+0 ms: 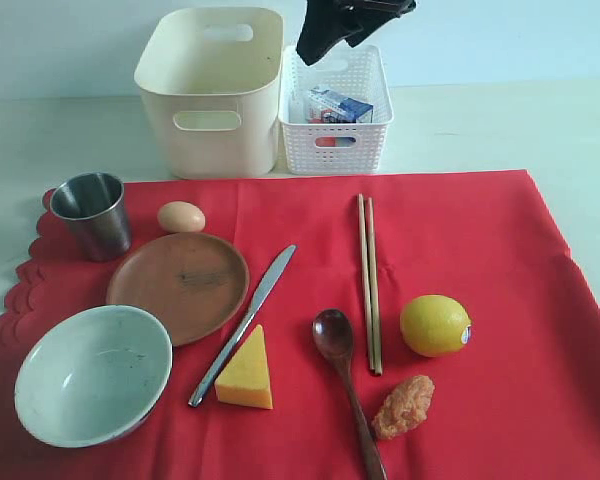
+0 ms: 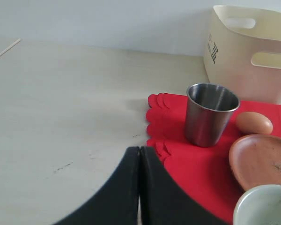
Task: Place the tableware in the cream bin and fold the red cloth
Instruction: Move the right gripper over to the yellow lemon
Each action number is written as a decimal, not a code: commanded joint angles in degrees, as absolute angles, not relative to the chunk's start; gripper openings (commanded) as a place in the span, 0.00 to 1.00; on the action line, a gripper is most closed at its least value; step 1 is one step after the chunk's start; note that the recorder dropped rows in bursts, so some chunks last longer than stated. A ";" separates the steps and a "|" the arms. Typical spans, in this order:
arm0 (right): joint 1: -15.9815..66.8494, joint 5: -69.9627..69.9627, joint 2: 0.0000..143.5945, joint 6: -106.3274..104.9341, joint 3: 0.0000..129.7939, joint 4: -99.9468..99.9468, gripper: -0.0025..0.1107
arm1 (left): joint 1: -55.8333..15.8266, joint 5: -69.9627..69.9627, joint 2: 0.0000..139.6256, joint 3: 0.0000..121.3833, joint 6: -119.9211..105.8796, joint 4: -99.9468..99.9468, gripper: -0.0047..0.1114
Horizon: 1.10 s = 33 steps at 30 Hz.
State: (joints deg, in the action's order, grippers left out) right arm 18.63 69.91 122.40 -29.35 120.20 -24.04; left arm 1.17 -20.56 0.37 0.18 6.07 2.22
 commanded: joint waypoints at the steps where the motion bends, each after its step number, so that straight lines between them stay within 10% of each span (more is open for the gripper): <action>1: 18.68 69.96 120.33 -22.91 118.19 -20.50 0.64 | 1.16 -20.19 0.00 0.00 6.35 2.39 0.04; 33: 18.68 50.63 84.75 -22.49 63.43 -12.29 0.64 | 1.16 -20.19 0.00 0.00 6.22 2.39 0.04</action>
